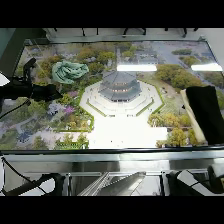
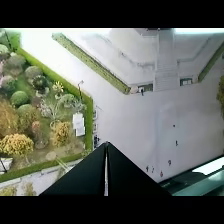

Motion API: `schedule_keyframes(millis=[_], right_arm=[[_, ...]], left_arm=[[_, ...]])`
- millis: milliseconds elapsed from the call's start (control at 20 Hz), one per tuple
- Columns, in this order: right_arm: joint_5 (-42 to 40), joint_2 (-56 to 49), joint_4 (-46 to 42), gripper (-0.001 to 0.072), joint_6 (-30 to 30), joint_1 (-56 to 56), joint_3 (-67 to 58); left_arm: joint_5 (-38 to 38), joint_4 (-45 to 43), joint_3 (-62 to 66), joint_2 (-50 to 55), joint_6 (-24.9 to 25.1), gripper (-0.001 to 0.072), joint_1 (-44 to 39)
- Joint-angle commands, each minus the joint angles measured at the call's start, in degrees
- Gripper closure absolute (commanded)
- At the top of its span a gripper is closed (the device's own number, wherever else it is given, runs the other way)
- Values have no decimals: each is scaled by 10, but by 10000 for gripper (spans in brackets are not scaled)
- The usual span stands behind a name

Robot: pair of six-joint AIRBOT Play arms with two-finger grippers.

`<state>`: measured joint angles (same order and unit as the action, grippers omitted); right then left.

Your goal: Fold the shirts.

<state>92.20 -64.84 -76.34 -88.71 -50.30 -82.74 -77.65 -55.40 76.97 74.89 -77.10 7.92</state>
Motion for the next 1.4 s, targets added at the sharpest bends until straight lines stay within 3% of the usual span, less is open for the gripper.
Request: schedule_keyframes(millis=[0,200,250,300,400,450,500,550,750,1350], right_arm=[[16,67,9,8,-21,5,-38],[15,100,144,16,-68,85,-35],[-5,100,170,74,-78,138,-30],[-40,100,184,146,-83,210,-20],[-148,98,175,150,-89,378,22],[-205,94,168,239,-88,462,50],[-263,84,168,548,-88,548,82],[-311,70,165,681,-82,621,107],[-378,-11,156,681,-86,748,119],[-363,-38,177,681,-86,747,119]], left_arm=[[12,0,0,0,0,693,0],[8,5,0,0,-3,693,-1],[1,14,0,0,-5,693,-2],[-6,31,0,0,-5,693,-4],[-9,44,0,-11,-11,693,-17],[-8,44,0,-22,-14,693,-28],[-8,40,0,-36,-14,693,-38],[-8,30,0,-49,-14,693,-47],[-8,-53,0,-101,-18,693,-83],[-4,-94,0,-143,-18,693,-94]])
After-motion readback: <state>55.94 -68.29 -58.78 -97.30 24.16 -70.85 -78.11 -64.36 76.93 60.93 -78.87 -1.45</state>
